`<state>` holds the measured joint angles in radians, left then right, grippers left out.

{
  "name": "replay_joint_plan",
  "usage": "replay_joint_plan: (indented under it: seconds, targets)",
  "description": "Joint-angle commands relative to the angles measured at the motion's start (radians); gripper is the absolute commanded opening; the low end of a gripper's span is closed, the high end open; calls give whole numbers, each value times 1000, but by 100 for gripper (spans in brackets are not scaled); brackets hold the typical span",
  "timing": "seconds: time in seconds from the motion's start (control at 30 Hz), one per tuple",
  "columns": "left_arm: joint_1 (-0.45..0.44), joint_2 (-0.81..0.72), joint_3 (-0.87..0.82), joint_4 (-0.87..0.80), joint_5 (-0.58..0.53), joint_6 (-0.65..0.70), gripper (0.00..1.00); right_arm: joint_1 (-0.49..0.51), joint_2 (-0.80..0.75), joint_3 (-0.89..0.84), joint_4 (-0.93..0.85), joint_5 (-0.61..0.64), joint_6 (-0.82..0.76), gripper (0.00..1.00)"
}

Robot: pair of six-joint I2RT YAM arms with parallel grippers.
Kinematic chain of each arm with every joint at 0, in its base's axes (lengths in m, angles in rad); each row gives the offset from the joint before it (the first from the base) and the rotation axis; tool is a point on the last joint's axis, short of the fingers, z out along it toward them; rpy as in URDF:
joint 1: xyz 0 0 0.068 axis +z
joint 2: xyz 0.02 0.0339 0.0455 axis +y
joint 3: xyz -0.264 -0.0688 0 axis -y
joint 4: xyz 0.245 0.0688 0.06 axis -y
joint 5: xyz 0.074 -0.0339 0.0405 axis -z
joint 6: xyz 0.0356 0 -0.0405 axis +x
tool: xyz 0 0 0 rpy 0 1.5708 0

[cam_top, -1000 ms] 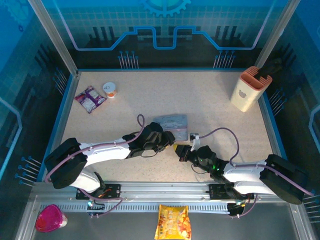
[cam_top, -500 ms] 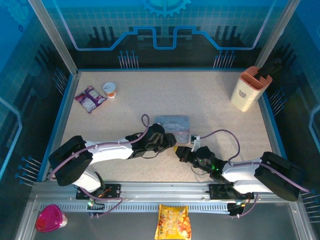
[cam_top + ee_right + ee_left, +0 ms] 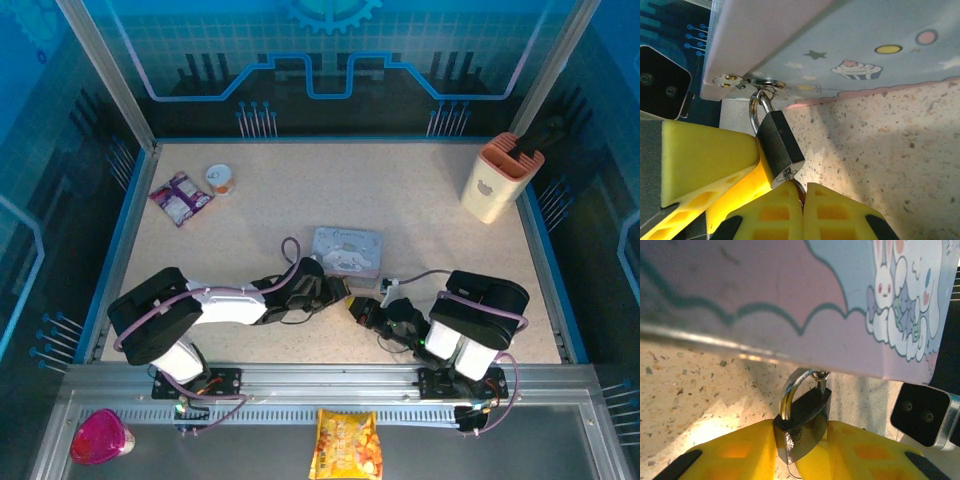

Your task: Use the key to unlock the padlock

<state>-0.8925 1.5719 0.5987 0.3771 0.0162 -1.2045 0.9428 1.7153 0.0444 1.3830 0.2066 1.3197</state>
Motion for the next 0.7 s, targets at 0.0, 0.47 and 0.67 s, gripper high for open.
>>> replay_joint_plan:
  seconds: [0.0, 0.47, 0.67]
  targets:
    - [4, -28, -16, 153, 42, 7, 35, -13, 26, 16, 40, -1, 32, 0]
    - [72, 20, -181, 505, 54, 89, 48, 51, 23, 2, 40, 72, 128, 0]
    - [71, 43, -212, 519, 43, 86, 51, 59, -33, 1, 40, 82, 139, 0]
